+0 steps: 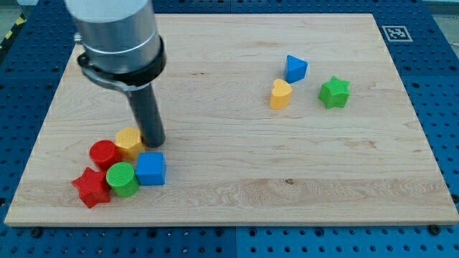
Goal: Move the yellow heart below the blue triangle
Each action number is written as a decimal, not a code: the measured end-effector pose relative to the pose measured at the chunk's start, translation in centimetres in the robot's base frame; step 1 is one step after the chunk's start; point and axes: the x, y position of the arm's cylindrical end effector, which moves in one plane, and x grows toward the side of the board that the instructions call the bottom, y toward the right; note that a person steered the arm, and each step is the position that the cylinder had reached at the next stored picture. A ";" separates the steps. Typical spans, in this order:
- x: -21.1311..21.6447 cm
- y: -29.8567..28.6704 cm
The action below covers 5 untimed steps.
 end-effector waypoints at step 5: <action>-7.6 8.1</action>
